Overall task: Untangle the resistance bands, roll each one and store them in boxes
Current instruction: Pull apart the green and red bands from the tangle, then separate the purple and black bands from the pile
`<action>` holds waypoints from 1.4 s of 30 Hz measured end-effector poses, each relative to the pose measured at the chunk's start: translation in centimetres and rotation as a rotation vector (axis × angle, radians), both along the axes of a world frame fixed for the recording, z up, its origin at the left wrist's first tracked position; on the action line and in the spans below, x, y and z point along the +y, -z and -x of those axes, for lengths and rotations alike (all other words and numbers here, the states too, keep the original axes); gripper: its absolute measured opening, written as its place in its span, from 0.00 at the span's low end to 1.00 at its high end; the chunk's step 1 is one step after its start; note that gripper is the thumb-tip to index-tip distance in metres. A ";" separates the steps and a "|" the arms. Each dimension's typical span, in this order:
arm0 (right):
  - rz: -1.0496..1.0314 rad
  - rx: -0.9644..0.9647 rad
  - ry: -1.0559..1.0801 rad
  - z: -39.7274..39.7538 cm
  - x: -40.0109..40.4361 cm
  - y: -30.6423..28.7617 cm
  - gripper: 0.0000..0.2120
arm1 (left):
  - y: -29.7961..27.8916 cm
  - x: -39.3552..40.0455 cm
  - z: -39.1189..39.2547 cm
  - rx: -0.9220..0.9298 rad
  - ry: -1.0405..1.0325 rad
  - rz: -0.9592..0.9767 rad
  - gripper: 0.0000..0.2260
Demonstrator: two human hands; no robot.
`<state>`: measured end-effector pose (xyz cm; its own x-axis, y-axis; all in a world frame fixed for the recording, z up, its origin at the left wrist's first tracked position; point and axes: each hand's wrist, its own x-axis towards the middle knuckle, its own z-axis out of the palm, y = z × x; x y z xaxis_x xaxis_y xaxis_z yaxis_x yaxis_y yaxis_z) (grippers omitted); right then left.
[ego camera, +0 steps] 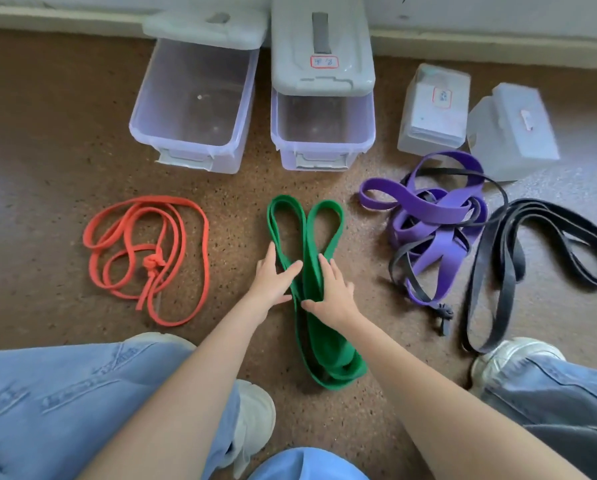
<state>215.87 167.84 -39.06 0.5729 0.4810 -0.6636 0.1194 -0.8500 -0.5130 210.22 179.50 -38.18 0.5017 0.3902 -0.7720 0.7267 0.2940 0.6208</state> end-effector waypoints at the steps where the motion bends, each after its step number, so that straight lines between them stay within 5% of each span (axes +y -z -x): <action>1: -0.097 0.003 0.012 0.5 0.3 -0.1 0.43 | 0.0 0.2 -0.4 -0.032 0.008 -0.002 0.34; 5: -0.483 0.310 0.326 1.6 2.6 -1.9 0.39 | -0.4 2.8 -1.0 -0.096 -0.003 -0.274 0.33; 7: -0.516 0.376 0.353 1.9 3.8 -2.4 0.37 | -0.4 4.4 -0.4 -0.065 -0.058 -0.308 0.31; 10: -0.421 0.435 0.267 2.5 4.3 -2.1 0.37 | -0.6 5.1 1.5 0.028 0.154 -0.340 0.29; 13: -0.025 0.257 0.017 2.3 2.3 -1.2 0.40 | -0.7 4.8 2.3 0.111 0.253 -0.497 0.26; 18: -0.125 -0.014 0.126 -1.2 -1.2 -2.9 0.28 | -2.4 2.0 0.9 0.137 0.386 -0.844 0.22; 23: -0.097 -0.473 0.208 -7.4 -4.6 -5.0 0.19 | -3.3 -1.6 -1.7 0.030 0.555 -0.782 0.21; 26: 0.010 -0.618 0.090 -11.7 -5.7 -5.6 0.25 | -3.4 -3.0 -3.1 0.003 0.647 -0.753 0.21; 29: 0.223 -0.541 -0.079 -14.8 -6.2 -5.7 0.31 | -3.5 -3.9 -4.0 -0.018 0.687 -0.722 0.22; 33: 0.382 -0.558 -0.296 -14.4 -6.5 -6.5 0.20 | -3.9 -4.0 -4.5 -0.084 0.710 -0.743 0.26; 39: 0.098 0.008 -0.261 -11.1 -4.7 -15.2 0.08 | -7.9 -4.6 -5.1 -0.355 0.836 -0.645 0.39; 42: -0.082 0.206 -0.116 -11.0 -4.7 -22.3 0.09 | -12.4 -4.9 -5.7 -0.473 0.680 -0.430 0.25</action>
